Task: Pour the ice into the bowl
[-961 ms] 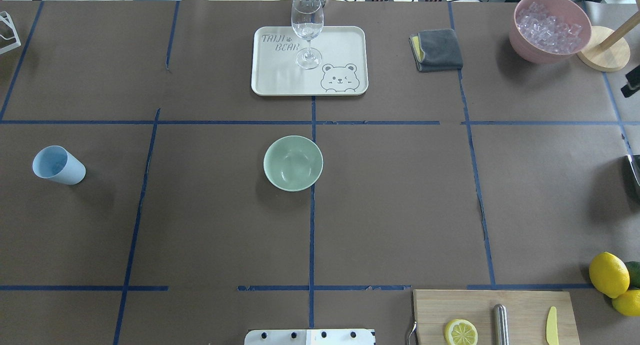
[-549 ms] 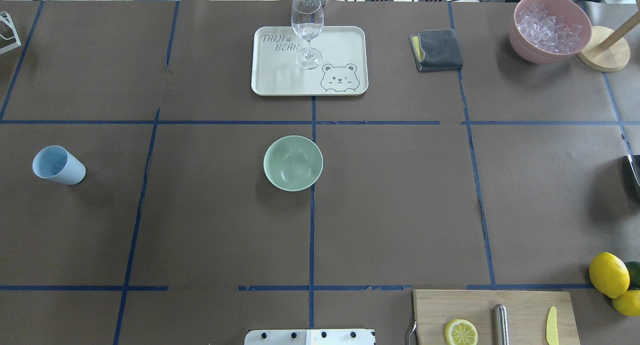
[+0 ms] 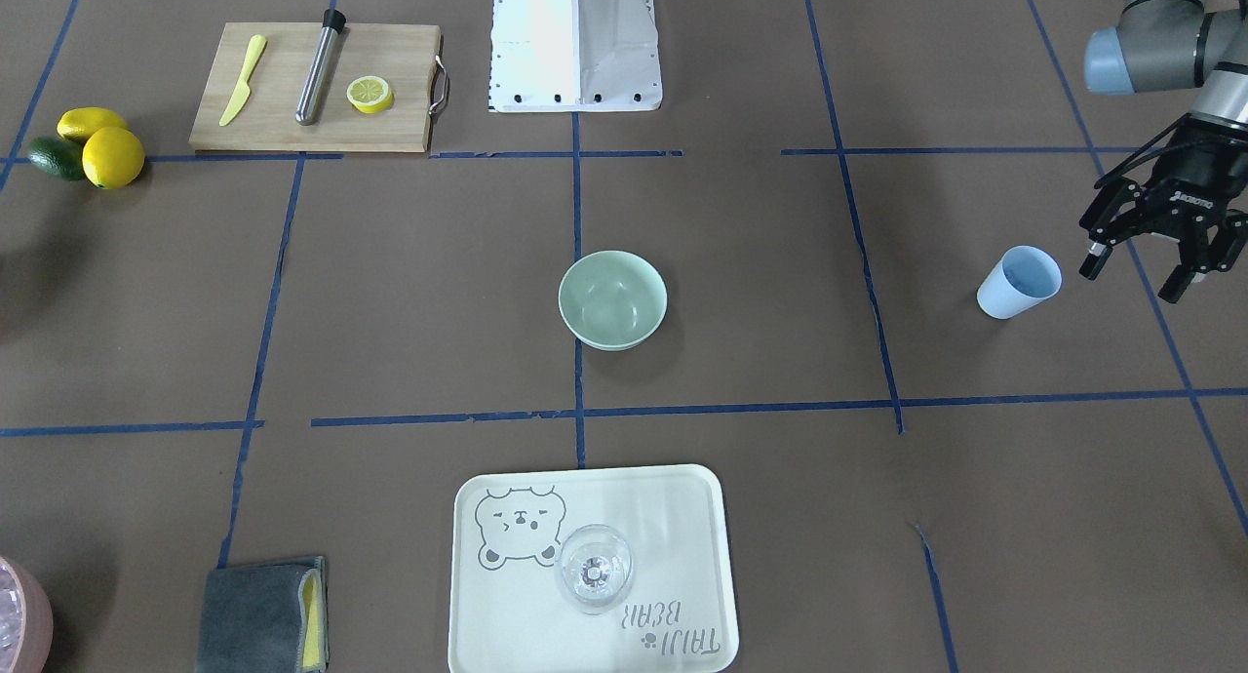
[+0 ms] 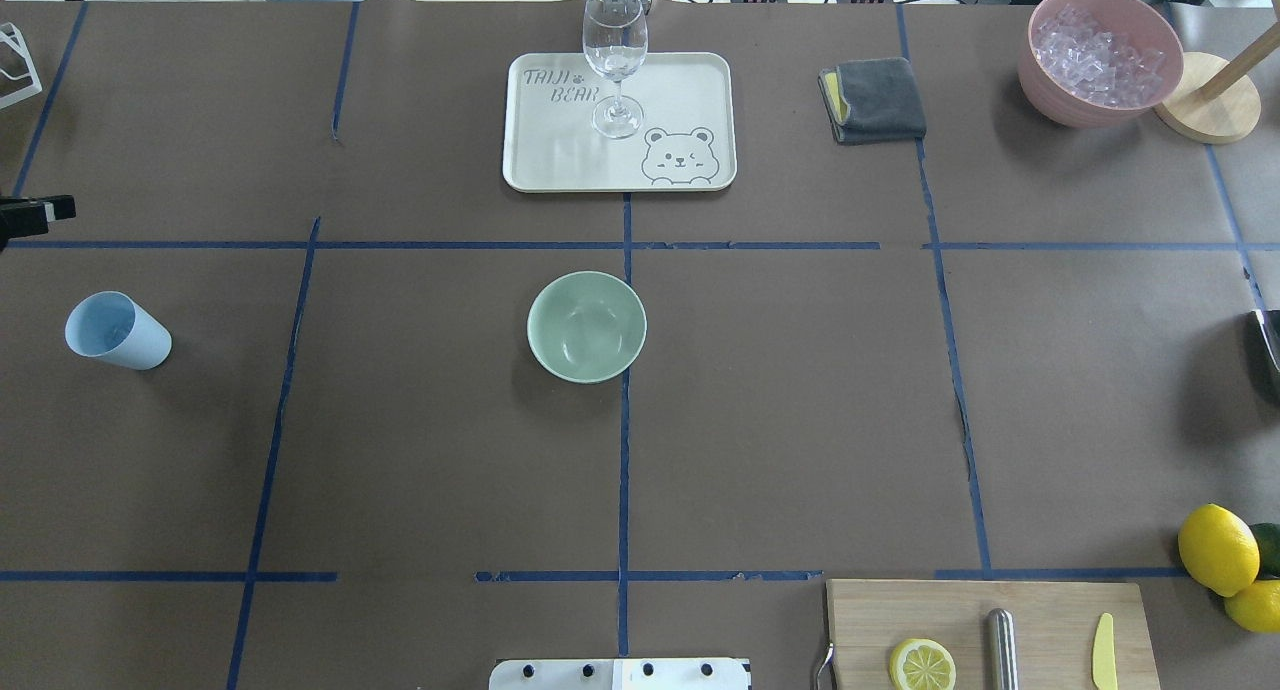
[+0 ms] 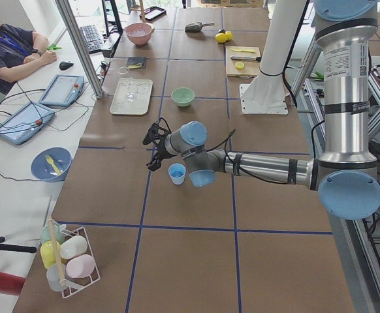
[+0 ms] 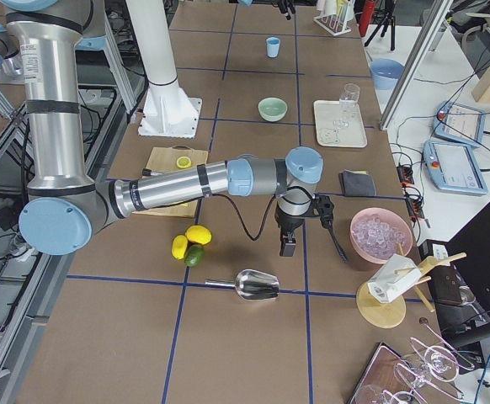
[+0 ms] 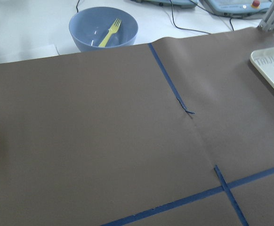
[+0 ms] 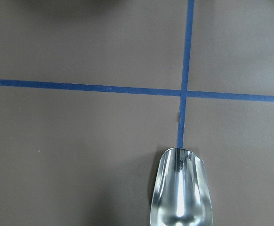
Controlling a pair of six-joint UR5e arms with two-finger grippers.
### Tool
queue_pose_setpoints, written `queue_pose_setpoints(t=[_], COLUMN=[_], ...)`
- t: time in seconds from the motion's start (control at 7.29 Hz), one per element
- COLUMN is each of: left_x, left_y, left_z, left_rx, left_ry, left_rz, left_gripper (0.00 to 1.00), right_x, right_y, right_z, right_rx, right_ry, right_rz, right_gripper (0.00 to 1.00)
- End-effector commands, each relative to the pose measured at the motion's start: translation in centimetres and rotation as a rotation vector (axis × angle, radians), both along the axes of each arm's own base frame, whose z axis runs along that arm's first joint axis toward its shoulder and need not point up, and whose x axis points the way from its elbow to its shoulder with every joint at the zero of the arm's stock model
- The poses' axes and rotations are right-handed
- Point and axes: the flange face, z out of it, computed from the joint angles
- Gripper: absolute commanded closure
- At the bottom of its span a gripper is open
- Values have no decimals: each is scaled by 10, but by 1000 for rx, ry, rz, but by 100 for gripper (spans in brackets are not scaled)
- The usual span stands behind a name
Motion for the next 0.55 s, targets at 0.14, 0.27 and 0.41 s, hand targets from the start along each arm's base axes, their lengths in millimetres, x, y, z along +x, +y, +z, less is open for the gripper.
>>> queue_pose_setpoints(t=[0.14,0.27,0.41], left_x=[54,57,72], left_y=[50,63,73], left_z=[23,29,31], left_rx=[58,81,97], left_ry=[1,-12,-21], left_rz=[-206,-258,-312], left_gripper=[0,0,0], right_x=[0,0,0], right_y=[1,1,2], right_z=[2,1,2], right_rx=[-3,1,-1], right_ry=[1,0,0], right_rz=[-1,-2,-3], right_gripper=[0,0,0])
